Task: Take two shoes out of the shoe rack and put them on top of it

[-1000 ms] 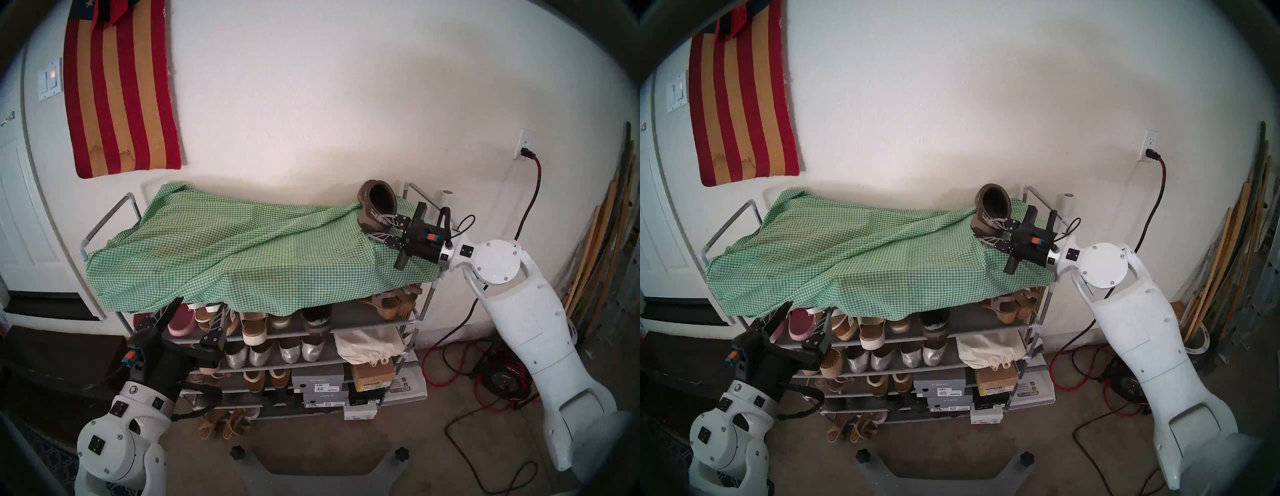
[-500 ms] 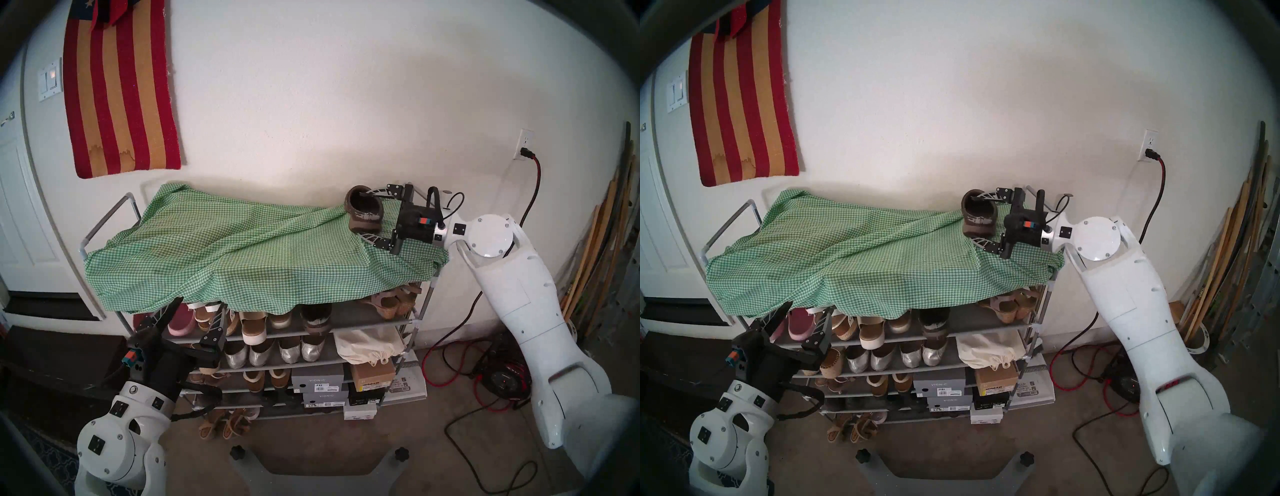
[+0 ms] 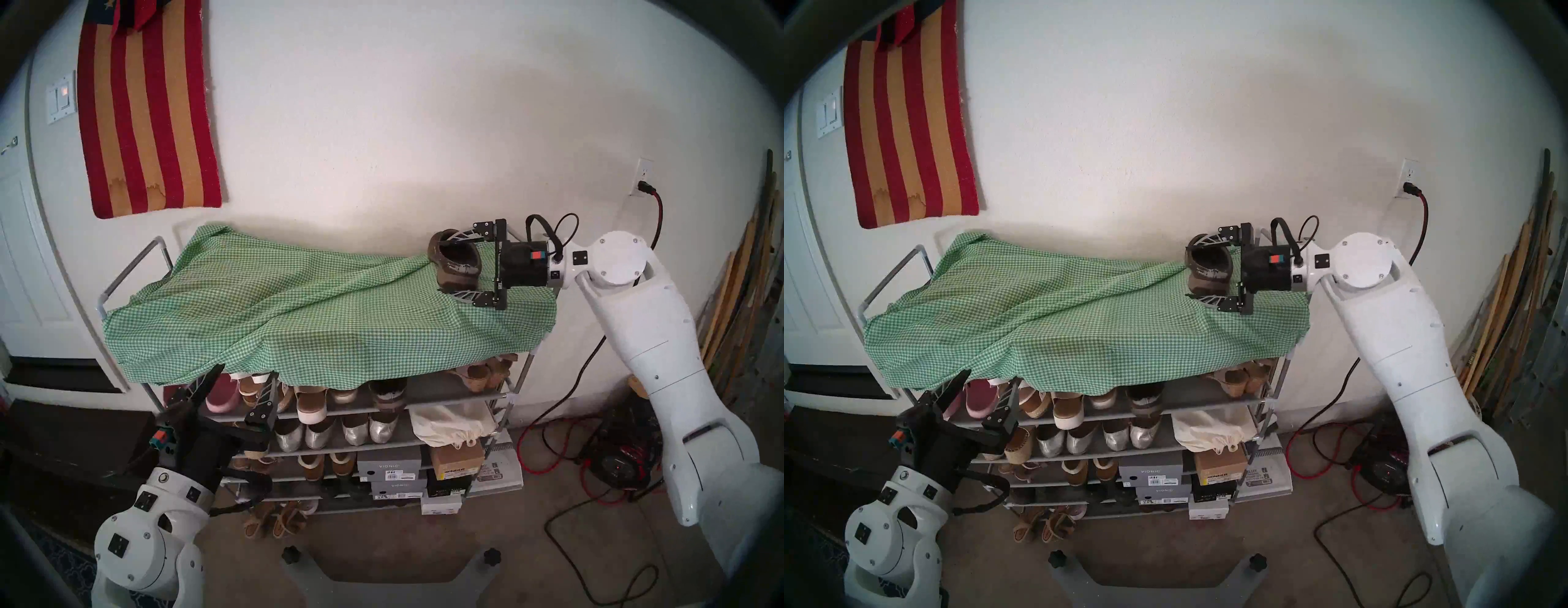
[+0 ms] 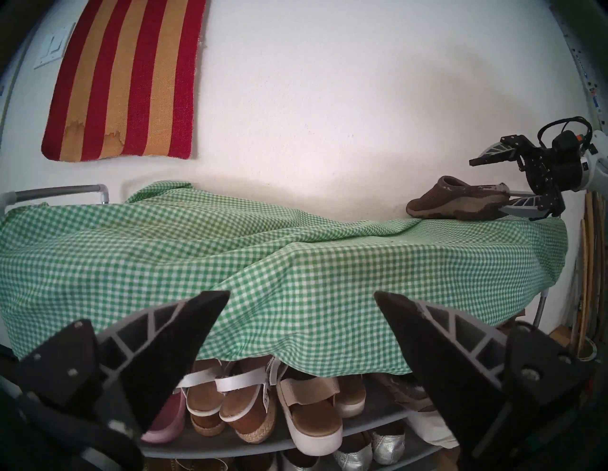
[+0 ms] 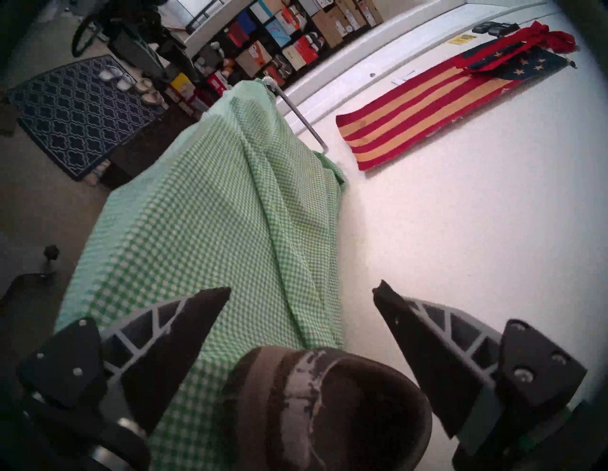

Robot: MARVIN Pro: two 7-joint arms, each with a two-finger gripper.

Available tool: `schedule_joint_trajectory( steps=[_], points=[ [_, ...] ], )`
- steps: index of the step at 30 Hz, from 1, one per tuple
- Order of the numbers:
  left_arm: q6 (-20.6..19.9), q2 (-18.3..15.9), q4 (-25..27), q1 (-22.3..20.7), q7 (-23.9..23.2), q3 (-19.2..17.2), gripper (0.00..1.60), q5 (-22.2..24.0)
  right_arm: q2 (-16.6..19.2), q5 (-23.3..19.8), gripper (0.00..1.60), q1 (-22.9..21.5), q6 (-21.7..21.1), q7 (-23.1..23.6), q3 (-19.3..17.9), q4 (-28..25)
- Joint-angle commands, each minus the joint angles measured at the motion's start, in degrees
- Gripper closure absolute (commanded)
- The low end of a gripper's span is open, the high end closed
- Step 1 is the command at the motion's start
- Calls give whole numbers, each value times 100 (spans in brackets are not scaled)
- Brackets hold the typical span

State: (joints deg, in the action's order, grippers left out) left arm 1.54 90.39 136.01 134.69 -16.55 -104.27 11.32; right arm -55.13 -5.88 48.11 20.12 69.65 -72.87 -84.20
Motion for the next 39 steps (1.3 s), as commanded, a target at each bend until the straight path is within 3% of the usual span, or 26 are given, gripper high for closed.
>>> schedule_joint_trajectory(
  steps=[1, 7, 15, 16, 17, 18, 24, 26, 31, 34, 36, 38, 39],
  points=[
    [-16, 0, 4, 0, 7, -8, 0, -3, 579, -656, 0, 187, -615, 560, -355, -643],
    [-21, 0, 6, 0, 8, -8, 0, -4, 652, -958, 0, 354, -1042, 498, -770, -922],
    [-20, 0, 5, 0, 7, -8, 0, -3, 661, -1314, 0, 996, -1376, -109, -1575, -1324],
    [-19, 0, 5, 0, 6, -8, 0, -3, 696, -1427, 0, 1205, -1439, -268, -1801, -1430],
    [-17, 1, 4, 0, 6, -8, 0, -3, 699, -1481, 0, 1059, -1464, -322, -1764, -1262],
    [-17, 1, 4, 0, 6, -8, 0, -3, 696, -1522, 0, 1309, -1494, -456, -1969, -1385],
    [-13, 1, 3, 0, 4, -8, 0, -2, 612, -1638, 0, 1527, -1585, -684, -2278, -1265],
    [-12, 1, 3, 0, 4, -7, 0, -2, 529, -1721, 0, 1928, -1613, -768, -2557, -1377],
    [-10, 2, 2, 0, 3, -6, 0, -2, 350, -1785, 0, 1999, -1727, -748, -2708, -1216],
    [-10, 2, 2, 0, 3, -6, 0, -2, 252, -1831, 0, 2316, -1761, -761, -2886, -1260],
    [-9, 2, 2, 0, 2, -6, 0, -1, 194, -1821, 0, 2184, -1789, -721, -2850, -1185],
    [-9, 2, 2, 0, 2, -6, 0, -1, 148, -1875, 0, 2548, -1789, -763, -3012, -1290],
    [-9, 2, 2, 0, 2, -5, 0, -1, 80, -1855, 0, 2358, -1812, -727, -2979, -1191]
  ],
)
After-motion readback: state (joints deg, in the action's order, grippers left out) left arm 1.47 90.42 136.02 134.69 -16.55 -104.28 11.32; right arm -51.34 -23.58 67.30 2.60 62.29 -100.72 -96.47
